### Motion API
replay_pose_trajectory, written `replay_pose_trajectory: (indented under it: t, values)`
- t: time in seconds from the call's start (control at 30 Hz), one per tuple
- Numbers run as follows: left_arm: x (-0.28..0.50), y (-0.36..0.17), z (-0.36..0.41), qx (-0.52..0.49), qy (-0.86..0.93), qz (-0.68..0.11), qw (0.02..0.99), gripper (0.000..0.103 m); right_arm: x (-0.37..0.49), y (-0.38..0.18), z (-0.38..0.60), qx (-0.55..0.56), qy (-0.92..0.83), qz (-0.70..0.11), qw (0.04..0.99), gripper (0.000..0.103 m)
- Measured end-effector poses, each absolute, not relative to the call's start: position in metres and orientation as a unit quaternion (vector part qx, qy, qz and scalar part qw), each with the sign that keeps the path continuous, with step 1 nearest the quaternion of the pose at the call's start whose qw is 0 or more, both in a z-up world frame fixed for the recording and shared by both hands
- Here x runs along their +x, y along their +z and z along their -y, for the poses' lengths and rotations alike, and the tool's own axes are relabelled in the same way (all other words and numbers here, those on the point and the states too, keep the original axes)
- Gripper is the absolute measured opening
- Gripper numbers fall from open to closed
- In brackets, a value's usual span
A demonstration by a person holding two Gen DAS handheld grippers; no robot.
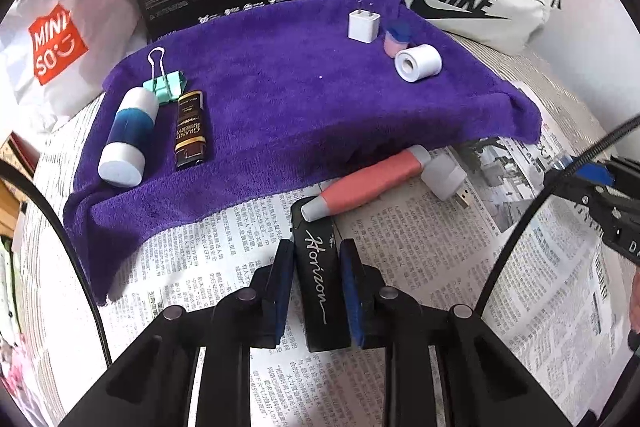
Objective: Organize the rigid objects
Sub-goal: 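Set the Horizon tube beside the Grand Reserve tube while the right gripper places the cup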
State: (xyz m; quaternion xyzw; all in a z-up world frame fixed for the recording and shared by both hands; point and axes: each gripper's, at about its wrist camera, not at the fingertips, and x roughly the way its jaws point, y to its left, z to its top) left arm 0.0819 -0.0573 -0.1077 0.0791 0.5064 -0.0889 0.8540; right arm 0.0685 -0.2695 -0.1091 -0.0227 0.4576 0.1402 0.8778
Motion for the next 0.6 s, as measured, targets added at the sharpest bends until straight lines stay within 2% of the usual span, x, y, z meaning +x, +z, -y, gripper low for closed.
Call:
replay_pose_trajectory:
  t: [0.6]
  values:
    - [0.065,-0.095,-0.008,-0.007,-0.086,-0.496,0.864,0.022,0.069,-0.102,0.251,-0.040,0.153,-0.450,0.879,0.027]
